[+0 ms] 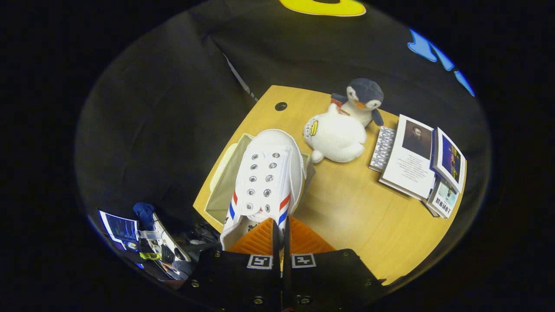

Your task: Open the storage box then place both shoes into the box .Put the left shoe in first, then the right shoe, with the right side of both shoes facing outward in a uniform manner.

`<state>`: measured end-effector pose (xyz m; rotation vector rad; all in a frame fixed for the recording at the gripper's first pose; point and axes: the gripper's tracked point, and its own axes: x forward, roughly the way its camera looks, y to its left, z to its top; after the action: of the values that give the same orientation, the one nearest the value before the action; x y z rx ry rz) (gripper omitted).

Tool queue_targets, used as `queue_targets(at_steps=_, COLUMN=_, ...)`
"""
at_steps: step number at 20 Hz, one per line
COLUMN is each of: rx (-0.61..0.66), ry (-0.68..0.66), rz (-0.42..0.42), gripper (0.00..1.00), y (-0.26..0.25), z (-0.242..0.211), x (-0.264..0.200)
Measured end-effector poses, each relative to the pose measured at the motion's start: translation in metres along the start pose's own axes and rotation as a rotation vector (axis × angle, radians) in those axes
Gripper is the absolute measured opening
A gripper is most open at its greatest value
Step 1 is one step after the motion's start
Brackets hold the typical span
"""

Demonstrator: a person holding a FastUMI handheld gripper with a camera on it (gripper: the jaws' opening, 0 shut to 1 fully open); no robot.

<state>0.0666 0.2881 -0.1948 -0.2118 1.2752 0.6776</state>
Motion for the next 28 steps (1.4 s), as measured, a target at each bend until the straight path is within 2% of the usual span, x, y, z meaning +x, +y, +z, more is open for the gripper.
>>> queue_targets(at_steps=7, rx=-0.078, ry=0.05, rz=0.009, gripper=0.02, y=0.05, z=0.012, x=0.046)
queue_targets(at_steps=12, rx=-0.083, ry=0.097, rz=0.005, gripper=0.02, y=0.064, z=0.009, x=0.073)
queue_targets(at_steps=13, rx=-0.071, ry=0.093, rz=0.025, gripper=0.08, y=0.071, z=0.01, x=0.077)
queue_targets(at_steps=14, rx=-0.069, ry=0.079, rz=0.038, gripper=0.24, y=0.071, z=0.017, x=0.072)
queue_targets(at_steps=15, rx=-0.079, ry=0.061, rz=0.036, gripper=0.3, y=0.069, z=0.022, x=0.066)
queue_targets(at_steps=17, rx=-0.105, ry=0.018, rz=0.002, gripper=0.74, y=0.056, z=0.027, x=0.058)
queue_targets(at_steps=18, rx=-0.104, ry=-0.001, rz=0.002, gripper=0.8, y=0.054, z=0.028, x=0.045)
queue_targets(at_steps=25, rx=-0.007, ry=-0.177, rz=-0.02, gripper=0.8, y=0.001, z=0.02, x=-0.026)
queue_targets(at_steps=28, rx=0.034, ry=-0.282, rz=-0.09, gripper=0.8, y=-0.035, z=0.007, x=-0.068)
